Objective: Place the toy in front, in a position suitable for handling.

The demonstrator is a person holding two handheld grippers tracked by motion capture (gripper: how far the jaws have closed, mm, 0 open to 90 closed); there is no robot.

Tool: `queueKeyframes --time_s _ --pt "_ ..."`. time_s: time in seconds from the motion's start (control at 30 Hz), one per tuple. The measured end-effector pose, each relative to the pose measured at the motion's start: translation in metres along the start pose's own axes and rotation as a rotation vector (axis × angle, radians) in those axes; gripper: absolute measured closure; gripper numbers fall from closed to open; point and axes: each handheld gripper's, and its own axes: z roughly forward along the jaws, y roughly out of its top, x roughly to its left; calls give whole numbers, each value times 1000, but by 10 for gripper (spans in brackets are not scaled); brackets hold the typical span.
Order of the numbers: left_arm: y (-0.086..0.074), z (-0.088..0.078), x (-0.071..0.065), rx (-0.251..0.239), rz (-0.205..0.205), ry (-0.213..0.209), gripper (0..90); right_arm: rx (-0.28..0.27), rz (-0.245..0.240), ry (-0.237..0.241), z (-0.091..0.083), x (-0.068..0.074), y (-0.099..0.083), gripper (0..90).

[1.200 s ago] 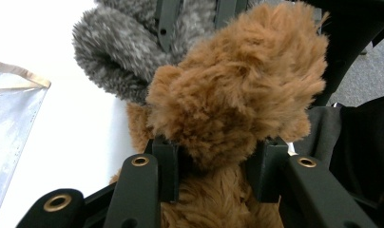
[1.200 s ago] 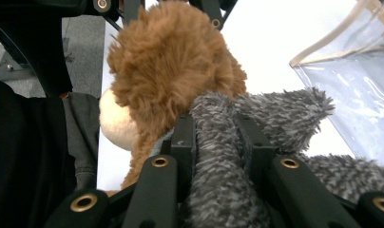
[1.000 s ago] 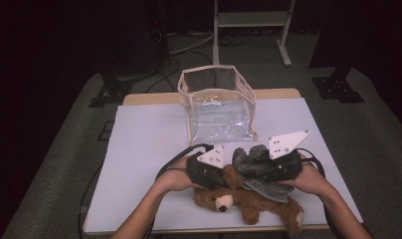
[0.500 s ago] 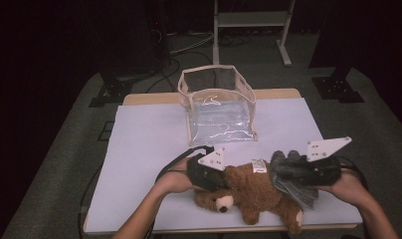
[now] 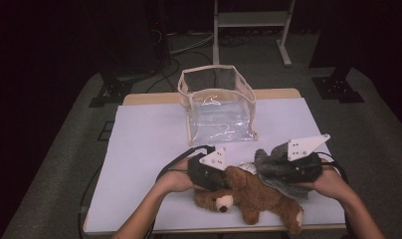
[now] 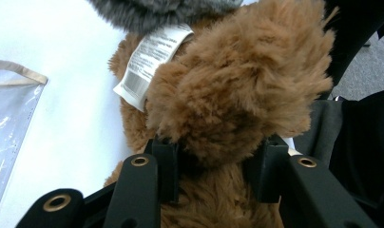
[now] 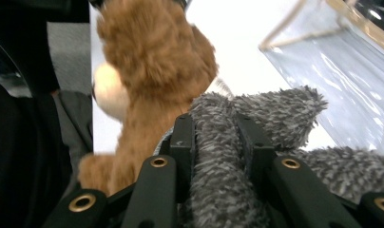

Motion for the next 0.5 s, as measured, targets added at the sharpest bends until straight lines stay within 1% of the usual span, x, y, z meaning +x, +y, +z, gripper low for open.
queueKeyframes --time_s 0.07,0.17,0.23,0.3,0.4,0.5 --pt "0 0 1 2 -3 0 607 -8 17 14 5 -2 -1 712" --pt "2 0 1 -1 5 -8 585 13 58 34 11 -3 -11 718" --pt "3 -3 0 -11 6 -11 559 7 75 44 11 -2 -19 723" --pt "3 -8 1 -12 3 -5 529 -1 82 43 8 0 -23 725" --pt "1 -19 3 -13 -18 16 445 5 81 37 8 2 -25 727" --pt "-4 -26 6 -15 -54 17 364 -5 83 40 8 3 -28 727"
